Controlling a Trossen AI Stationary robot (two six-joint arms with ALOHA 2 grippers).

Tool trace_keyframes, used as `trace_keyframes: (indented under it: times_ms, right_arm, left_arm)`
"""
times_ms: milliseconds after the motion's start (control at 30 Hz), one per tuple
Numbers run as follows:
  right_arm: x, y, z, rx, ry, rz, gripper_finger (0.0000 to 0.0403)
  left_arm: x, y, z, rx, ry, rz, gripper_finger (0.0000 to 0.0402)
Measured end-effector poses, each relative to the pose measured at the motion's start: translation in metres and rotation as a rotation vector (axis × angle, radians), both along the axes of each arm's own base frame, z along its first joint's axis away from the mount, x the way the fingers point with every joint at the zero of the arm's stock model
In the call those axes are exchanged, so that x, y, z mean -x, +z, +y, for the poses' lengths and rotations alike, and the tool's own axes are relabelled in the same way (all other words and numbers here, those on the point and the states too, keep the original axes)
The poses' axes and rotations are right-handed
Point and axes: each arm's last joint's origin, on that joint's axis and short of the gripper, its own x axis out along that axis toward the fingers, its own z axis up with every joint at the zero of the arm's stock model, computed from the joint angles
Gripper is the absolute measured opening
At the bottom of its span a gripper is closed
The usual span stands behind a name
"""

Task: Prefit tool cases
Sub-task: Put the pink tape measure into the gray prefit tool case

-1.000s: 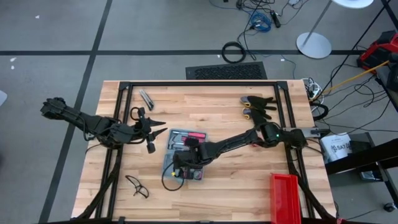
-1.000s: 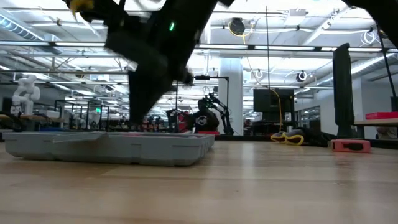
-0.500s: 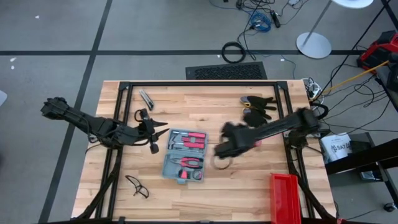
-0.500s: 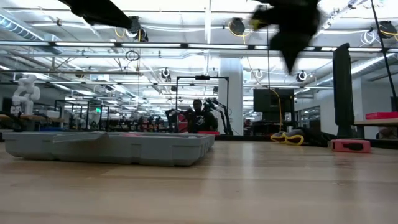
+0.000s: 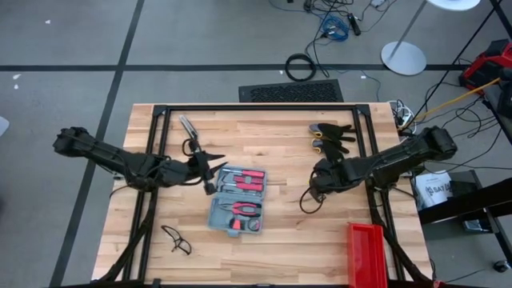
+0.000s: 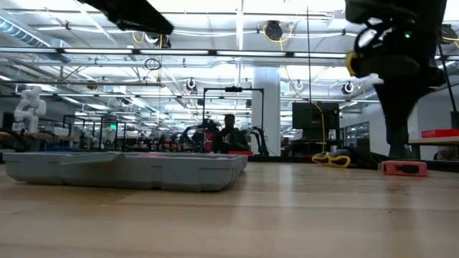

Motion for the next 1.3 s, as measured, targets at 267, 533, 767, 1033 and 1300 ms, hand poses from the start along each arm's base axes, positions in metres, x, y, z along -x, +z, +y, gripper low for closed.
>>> trace_keyframes:
  times_ms: [267, 533, 767, 1033, 1300]
  right_arm:
    - [0.019, -0.007, -0.004, -0.038, -0.092, 0.222, 0.0119]
    - [0.030, -0.016, -0.017, 0.012, -0.191, 0.314, 0.0099]
    - [0.028, -0.044, -0.031, -0.027, -0.169, 0.277, 0.0082]
    - [0.018, -0.068, -0.050, -0.077, -0.100, 0.080, 0.0079]
    - [-0.026, -0.040, -0.043, -0.071, 0.087, -0.198, 0.0079]
  left_arm:
    - [-0.062, -0.019, 0.013, 0.059, -0.198, -0.094, 0.0111]
    - [-0.113, -0.041, 0.025, 0.061, -0.156, 0.018, 0.0111]
    - [-0.123, -0.038, 0.024, 0.063, -0.163, 0.031, 0.0111]
    - [-0.123, -0.039, 0.024, 0.064, -0.162, 0.045, 0.0111]
    - [-0.123, -0.040, 0.024, 0.071, -0.159, 0.055, 0.0111]
